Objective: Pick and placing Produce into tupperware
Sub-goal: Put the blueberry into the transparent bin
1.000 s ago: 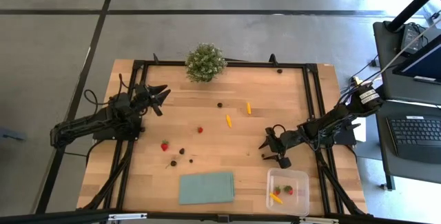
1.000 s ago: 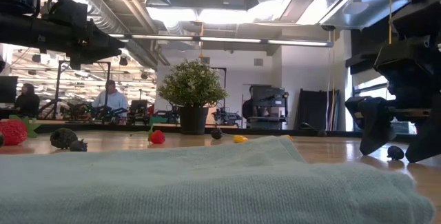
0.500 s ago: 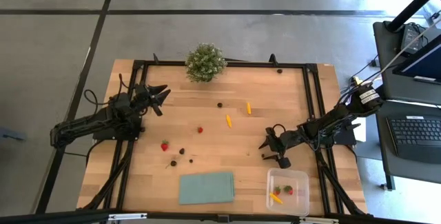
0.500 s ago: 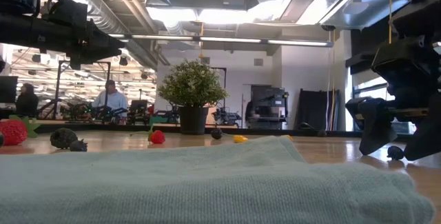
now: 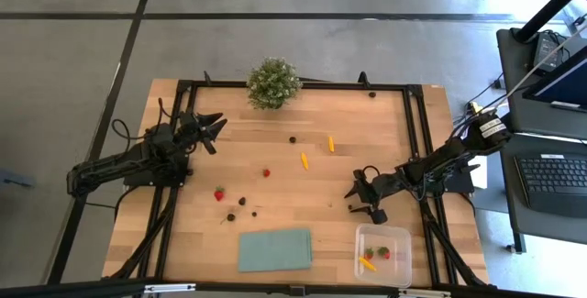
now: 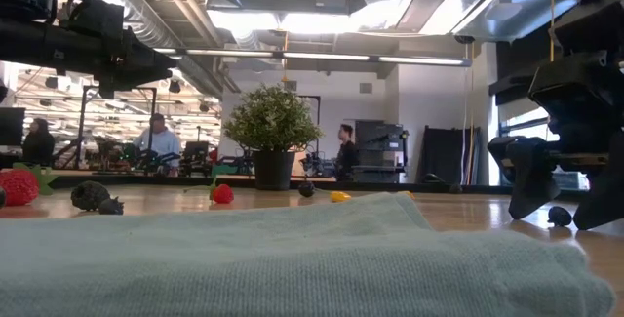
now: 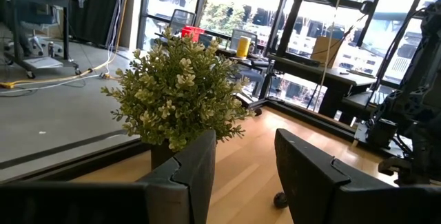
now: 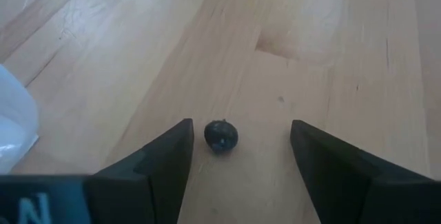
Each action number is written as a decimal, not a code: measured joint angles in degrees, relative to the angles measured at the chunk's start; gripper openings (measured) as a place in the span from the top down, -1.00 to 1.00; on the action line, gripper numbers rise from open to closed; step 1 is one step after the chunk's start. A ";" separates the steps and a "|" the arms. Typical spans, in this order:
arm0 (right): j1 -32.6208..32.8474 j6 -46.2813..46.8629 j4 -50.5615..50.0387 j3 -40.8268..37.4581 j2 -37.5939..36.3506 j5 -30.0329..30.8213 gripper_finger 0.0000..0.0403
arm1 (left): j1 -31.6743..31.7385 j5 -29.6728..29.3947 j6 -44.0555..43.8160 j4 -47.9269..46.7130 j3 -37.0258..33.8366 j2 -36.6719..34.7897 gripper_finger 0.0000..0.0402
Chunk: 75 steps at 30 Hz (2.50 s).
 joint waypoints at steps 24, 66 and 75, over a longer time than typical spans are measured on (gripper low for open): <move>0.00 -0.02 -0.24 -0.11 0.04 0.00 -0.22 | 0.00 0.00 0.00 0.00 0.00 0.00 0.29; -0.02 0.19 -0.19 -0.15 0.09 -0.04 0.54 | 0.00 0.00 0.00 0.02 -0.02 0.02 0.29; -0.02 0.39 0.04 -0.18 0.09 -0.09 0.68 | 0.01 0.00 0.01 0.02 0.00 0.01 0.29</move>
